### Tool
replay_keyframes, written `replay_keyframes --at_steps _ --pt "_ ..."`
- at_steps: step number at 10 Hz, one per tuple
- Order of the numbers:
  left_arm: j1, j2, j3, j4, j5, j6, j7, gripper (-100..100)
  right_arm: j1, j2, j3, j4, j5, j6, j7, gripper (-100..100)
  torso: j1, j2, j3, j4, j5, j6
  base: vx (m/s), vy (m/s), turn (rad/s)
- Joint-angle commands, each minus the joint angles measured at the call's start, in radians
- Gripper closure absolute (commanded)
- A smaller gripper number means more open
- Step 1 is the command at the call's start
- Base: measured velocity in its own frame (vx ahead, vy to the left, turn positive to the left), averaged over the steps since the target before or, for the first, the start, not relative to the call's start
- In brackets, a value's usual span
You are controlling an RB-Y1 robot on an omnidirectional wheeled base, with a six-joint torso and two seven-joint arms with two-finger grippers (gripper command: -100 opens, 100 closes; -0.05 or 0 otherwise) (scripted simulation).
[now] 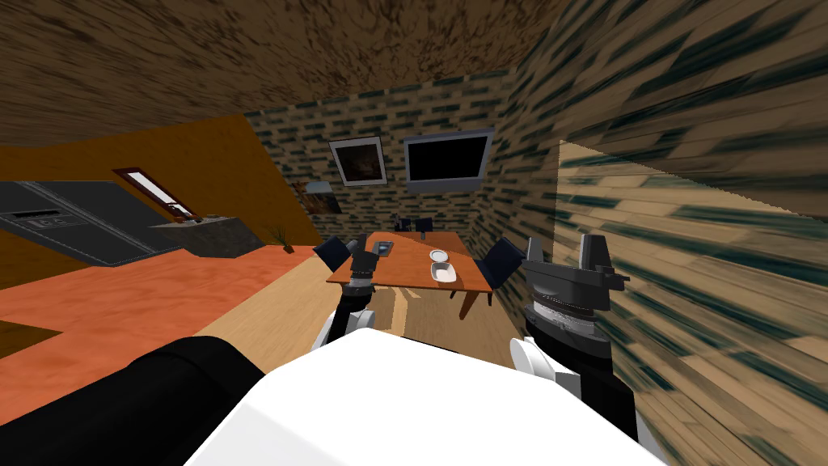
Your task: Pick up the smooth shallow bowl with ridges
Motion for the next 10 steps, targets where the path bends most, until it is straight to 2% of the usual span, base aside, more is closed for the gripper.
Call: replay_keyframes --at_steps 1,5,10 --pt "-0.004 0.028 0.001 0.008 0.002 0.012 -0.002 -100 0.000 0.000 0.000 0.000 0.000 0.000 0.000 0 0.000 0.000 0.000 0.000 0.000 0.000 0.002 -0.015 0.006" --pt "-0.028 0.098 0.011 0.058 0.018 0.079 -0.013 -100 0.000 0.000 0.000 0.000 0.000 0.000 0.000 0 -0.004 0.000 0.000 0.000 -0.001 0.000 -0.004 -0.058 0.014" --pt "-0.074 0.138 0.030 0.159 0.052 0.211 -0.040 -100 0.000 0.000 0.000 0.000 0.000 0.000 0.000 0 -0.006 0.001 0.001 0.000 -0.001 0.000 -0.019 -0.095 0.031"
